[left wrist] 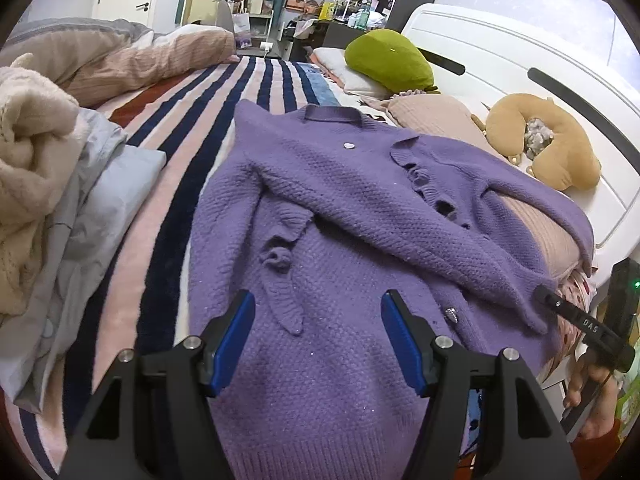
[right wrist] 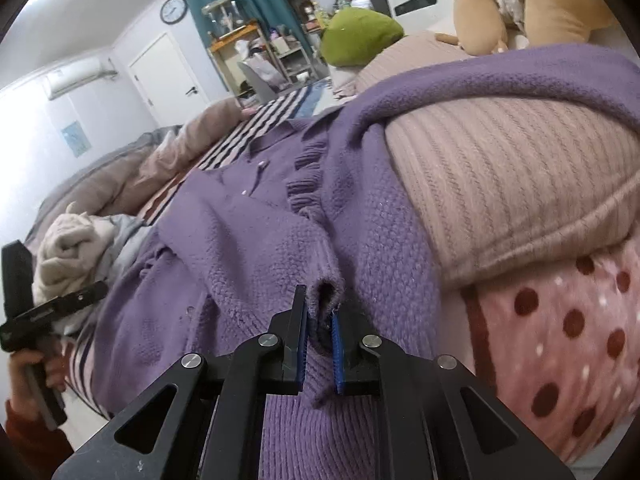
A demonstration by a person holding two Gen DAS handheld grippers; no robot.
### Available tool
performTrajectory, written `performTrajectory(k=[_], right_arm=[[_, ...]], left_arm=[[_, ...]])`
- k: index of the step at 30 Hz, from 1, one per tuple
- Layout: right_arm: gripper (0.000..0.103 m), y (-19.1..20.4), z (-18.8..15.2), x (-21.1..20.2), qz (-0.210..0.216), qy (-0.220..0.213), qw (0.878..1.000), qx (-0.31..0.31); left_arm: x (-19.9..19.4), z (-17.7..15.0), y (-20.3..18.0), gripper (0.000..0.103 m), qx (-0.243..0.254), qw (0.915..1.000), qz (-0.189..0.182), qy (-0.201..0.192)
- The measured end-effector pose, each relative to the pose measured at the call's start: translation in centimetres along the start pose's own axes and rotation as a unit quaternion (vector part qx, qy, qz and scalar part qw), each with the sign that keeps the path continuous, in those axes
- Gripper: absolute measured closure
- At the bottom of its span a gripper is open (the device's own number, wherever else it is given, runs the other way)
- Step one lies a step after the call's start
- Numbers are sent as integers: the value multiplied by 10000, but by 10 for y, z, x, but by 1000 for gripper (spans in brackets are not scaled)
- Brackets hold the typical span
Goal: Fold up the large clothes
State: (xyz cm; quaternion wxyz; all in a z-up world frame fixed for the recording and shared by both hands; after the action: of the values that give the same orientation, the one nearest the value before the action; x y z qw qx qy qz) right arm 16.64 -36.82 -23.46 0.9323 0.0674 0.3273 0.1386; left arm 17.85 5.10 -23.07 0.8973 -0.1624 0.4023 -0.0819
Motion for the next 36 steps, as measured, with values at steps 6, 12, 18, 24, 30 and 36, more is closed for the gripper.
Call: performTrajectory(k=[6, 12, 18, 24, 30, 36], right_arm=[[76, 27, 38, -43, -69, -862, 9943, -627], [83, 71, 52, 15, 804, -268, 9920, -936], [92, 89, 11, 100, 997, 1031, 9850, -955], [92, 84, 8, 91, 1068, 941, 9869, -764], [69, 7, 55, -10, 839, -414, 9956, -23], [43, -126, 60, -86, -562, -1145, 9872, 954]], left_arm=[[-14, 3, 6, 41, 43, 9998, -4, -172], [-28, 5, 15, 41, 9, 9995, -68, -297], [-38, 4, 18, 35, 35, 9992, -9, -396], [-48, 9, 1, 26, 230, 9980, -4, -592], [-56, 17, -21, 24, 402, 9964, -209, -715], [-52, 20, -42, 19, 524, 9955, -268, -740]])
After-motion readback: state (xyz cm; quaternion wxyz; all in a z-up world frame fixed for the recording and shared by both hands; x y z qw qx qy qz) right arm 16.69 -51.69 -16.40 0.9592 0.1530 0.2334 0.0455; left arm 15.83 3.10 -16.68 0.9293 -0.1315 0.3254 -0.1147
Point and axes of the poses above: each gripper's, at about its wrist camera, not at the fingertips, and x roughly the way its jaws point, y to its left, z to its top, the point moved 5 cm from there along x, roughly the way its jaws point, and after that the axes turned 9 degrees about -x, right-handed, at the moved point
